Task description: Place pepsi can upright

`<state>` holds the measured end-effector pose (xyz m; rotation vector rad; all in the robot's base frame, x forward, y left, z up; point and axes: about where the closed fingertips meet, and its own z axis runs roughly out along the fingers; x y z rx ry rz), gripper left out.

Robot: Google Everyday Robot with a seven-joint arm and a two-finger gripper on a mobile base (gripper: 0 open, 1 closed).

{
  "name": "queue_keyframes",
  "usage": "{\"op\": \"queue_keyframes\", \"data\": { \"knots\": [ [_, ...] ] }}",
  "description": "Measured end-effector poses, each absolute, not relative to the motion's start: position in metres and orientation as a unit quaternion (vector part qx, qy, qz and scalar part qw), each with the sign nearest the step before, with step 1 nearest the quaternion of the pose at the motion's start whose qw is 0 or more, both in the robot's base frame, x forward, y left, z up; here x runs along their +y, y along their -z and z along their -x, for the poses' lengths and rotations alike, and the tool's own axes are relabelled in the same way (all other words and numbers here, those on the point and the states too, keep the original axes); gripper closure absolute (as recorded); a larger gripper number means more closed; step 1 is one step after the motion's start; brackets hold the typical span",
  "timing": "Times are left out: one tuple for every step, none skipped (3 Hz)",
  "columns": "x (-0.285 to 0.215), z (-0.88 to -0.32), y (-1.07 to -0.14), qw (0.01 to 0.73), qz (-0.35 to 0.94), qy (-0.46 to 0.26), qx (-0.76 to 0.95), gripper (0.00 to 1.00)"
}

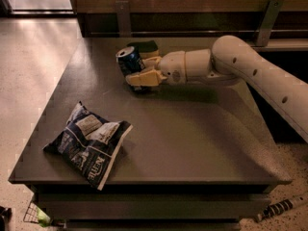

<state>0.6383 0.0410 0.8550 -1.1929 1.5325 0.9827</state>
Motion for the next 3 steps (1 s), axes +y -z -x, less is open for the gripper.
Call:
{"op": "queue_keyframes", "data": {
  "knots": [
    [0.0423, -0.6379, -0.8549, 0.464, 0.486, -0.401, 0.623, 0.2],
    [0.0452, -0.6372, -0.8548, 0.462, 0.487, -0.402, 0.622, 0.0],
    [0.0453, -0.6372, -0.8548, 0.462, 0.487, -0.402, 0.622, 0.0]
  ]
}}
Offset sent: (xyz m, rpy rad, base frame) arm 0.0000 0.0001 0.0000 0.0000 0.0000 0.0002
